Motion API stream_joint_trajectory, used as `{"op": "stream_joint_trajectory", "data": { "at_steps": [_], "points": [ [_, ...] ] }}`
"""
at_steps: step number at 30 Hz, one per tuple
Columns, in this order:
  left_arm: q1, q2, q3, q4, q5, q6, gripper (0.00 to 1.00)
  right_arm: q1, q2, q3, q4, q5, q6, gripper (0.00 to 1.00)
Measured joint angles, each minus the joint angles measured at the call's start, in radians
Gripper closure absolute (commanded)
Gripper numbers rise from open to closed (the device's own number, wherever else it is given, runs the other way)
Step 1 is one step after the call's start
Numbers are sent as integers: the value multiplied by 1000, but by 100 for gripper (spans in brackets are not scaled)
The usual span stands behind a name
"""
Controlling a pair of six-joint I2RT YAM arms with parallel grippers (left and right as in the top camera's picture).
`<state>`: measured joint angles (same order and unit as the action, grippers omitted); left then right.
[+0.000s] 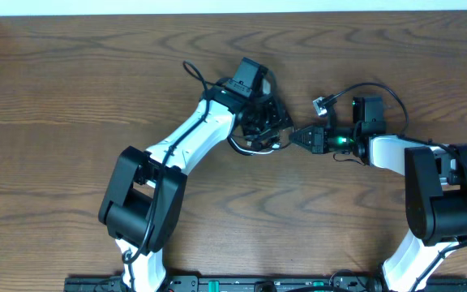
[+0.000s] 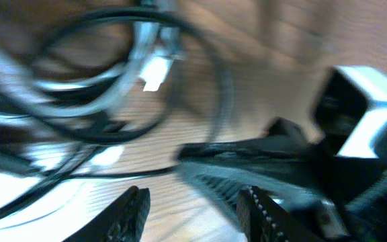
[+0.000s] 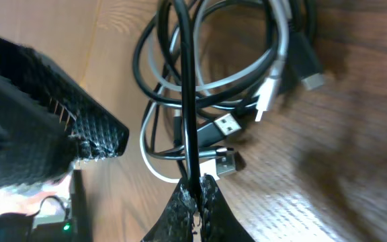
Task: Untangle cables
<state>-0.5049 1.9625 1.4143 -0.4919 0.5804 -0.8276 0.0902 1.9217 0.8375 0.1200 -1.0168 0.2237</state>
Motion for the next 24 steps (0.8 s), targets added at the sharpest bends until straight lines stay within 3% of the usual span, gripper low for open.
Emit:
{"op": "stream_joint_trajectory", "data": {
  "at_steps": [6,18,24],
  "points": [
    [32,0,-1,-172,-145,17,53,0,0,0,-24,53,0,99],
    [16,0,-82,-109,-277,-7,46,0,0,0,-31,76,0,99],
    [4,11,-90,-113,-288,-9,66,0,0,0,-31,83,0,99]
  ]
}}
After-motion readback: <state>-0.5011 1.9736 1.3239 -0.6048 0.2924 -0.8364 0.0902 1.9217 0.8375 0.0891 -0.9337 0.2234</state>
